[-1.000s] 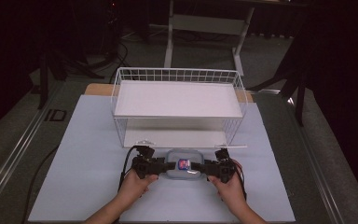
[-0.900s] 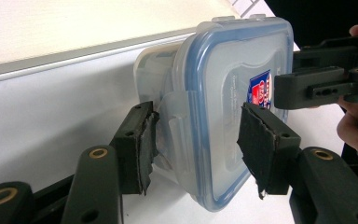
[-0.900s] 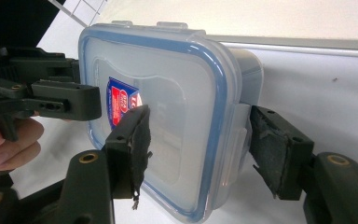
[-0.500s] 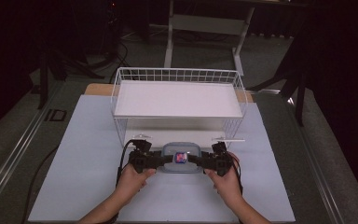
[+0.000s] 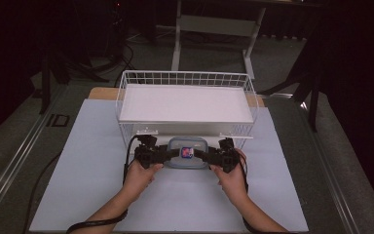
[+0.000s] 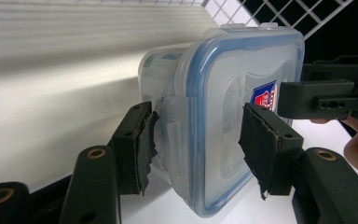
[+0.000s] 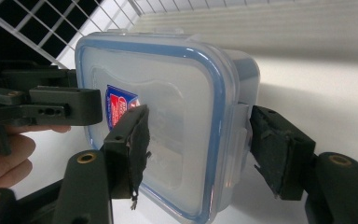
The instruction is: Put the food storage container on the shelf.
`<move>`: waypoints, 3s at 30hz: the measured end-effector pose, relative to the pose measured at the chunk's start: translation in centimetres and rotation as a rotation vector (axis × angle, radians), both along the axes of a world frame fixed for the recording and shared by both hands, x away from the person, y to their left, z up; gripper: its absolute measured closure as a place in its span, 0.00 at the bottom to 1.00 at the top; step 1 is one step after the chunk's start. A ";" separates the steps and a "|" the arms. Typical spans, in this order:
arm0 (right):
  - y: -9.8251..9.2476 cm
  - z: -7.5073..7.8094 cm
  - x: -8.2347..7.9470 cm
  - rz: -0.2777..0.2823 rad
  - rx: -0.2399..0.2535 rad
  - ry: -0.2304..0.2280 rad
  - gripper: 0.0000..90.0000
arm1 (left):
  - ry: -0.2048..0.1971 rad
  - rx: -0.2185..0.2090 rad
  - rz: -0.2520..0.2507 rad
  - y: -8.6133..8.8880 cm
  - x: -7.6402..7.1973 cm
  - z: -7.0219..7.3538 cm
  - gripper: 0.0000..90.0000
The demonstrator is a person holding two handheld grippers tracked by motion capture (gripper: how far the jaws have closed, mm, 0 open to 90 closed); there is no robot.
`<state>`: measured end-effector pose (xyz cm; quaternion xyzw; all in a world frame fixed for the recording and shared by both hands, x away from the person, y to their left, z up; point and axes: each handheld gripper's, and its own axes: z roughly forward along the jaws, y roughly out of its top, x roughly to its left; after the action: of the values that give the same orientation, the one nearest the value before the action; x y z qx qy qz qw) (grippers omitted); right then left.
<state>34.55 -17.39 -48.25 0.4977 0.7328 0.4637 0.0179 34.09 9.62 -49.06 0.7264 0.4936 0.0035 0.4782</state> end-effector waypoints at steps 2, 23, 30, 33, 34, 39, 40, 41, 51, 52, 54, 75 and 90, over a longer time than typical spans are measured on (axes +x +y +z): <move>0.0 -0.5 0.3 -0.005 0.009 0.018 0.43 | 0.000 0.004 -0.001 0.0 0.3 -0.3 0.51; 0.3 -2.0 2.7 -0.025 0.014 0.025 0.41 | 0.020 0.012 0.007 0.0 2.4 -1.6 0.51; 0.5 -2.2 3.2 -0.042 0.001 -0.056 0.37 | -0.041 -0.016 -0.020 0.3 3.1 -2.2 0.48; 0.9 -2.0 3.1 -0.046 -0.047 -0.114 0.39 | -0.071 0.002 0.025 0.0 3.1 -2.1 0.47; 1.1 -1.9 3.0 -0.049 -0.068 -0.127 0.38 | -0.081 0.007 0.024 0.0 3.3 -2.1 0.47; 1.4 -1.9 3.4 -0.076 -0.079 -0.112 0.35 | -0.156 0.082 0.039 -0.1 3.6 -1.8 0.46; 1.4 -1.9 3.4 -0.080 -0.083 -0.115 0.35 | -0.162 0.089 0.039 -0.3 3.7 -1.7 0.46; 1.4 -1.9 3.4 -0.080 -0.083 -0.115 0.35 | -0.162 0.089 0.039 -0.3 3.7 -1.7 0.46; 1.7 -0.7 1.3 -0.058 -0.140 -0.233 0.36 | -0.203 0.115 0.077 -0.1 1.9 -0.9 0.44; 1.7 -0.4 0.9 -0.058 -0.130 -0.246 0.37 | -0.210 0.114 0.066 0.0 1.5 -0.7 0.43; 1.9 0.0 0.0 -0.039 -0.127 -0.256 0.42 | -0.230 0.139 0.047 0.0 0.6 -0.6 0.43; 4.6 -3.8 -1.8 0.053 -0.249 -0.174 1.00 | -0.309 0.041 0.008 1.8 -5.0 -1.9 0.01; 5.6 -4.1 0.3 0.010 -0.243 -0.169 1.00 | -0.333 0.057 -0.001 1.6 -5.3 -2.3 0.01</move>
<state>34.86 -11.76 -52.37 0.4471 0.7820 0.4118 0.1375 28.82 11.27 -51.33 0.7292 0.4068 0.1377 0.5328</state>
